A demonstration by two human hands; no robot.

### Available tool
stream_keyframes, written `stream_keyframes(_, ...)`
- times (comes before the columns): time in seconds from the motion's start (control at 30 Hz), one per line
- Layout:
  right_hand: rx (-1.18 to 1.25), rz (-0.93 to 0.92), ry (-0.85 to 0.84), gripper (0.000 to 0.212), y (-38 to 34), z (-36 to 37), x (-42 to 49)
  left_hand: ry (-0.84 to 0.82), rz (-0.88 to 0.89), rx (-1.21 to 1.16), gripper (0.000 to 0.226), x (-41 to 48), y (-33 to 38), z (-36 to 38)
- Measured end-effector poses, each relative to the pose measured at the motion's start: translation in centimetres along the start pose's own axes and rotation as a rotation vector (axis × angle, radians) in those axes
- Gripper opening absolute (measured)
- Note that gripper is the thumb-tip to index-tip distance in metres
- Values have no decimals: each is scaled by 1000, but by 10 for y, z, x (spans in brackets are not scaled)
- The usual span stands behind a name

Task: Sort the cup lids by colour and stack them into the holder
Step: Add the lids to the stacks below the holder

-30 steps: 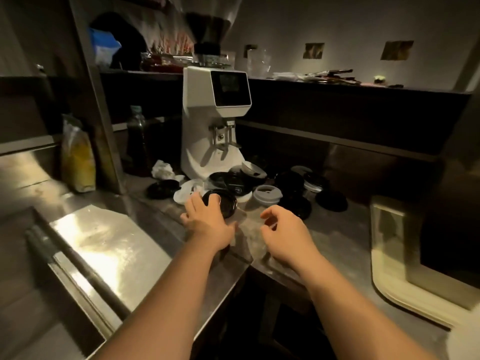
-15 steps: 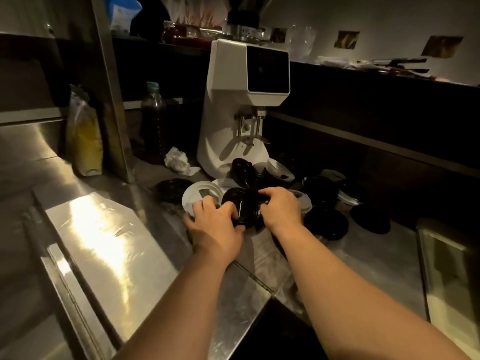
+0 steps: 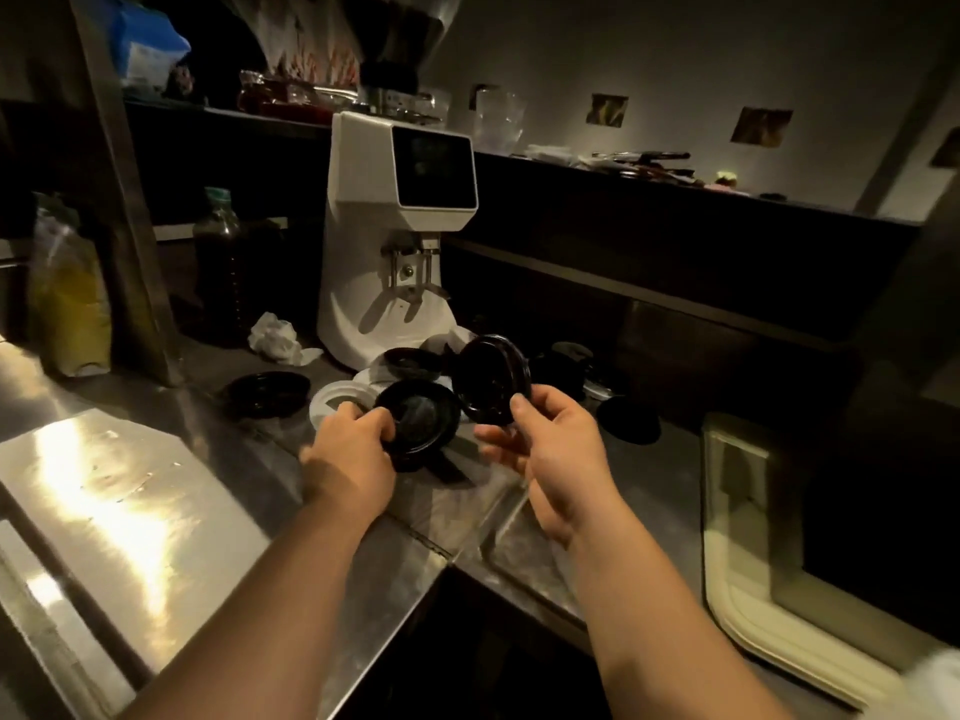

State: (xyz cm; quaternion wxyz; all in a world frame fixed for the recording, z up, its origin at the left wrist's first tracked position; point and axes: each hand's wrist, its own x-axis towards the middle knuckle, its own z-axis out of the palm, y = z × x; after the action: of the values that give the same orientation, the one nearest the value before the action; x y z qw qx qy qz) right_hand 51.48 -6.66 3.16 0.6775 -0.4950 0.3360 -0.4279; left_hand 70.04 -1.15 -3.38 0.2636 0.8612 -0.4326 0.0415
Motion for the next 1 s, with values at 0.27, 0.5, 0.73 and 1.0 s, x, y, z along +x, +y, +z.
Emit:
stream_keyframes(0.27, 354, 105, -4, 14, -29, -54, -105, 83, 45, -106, 23, -8, -4, -1)
stream_keyframes(0.5, 392, 21, 69, 25, -64, -105, -176, 303, 260, -201, 20, -39, 49, -29)
stream_keyframes(0.73, 352, -158, 215, 37, -111, -164, -242, 355, 640, -573, 23, -148, 178, -77)
stream_keyframes(1.0, -164, -572, 758, 14, -150, -314, -346, 111, 802, -862, 27, -287, 276, -85)
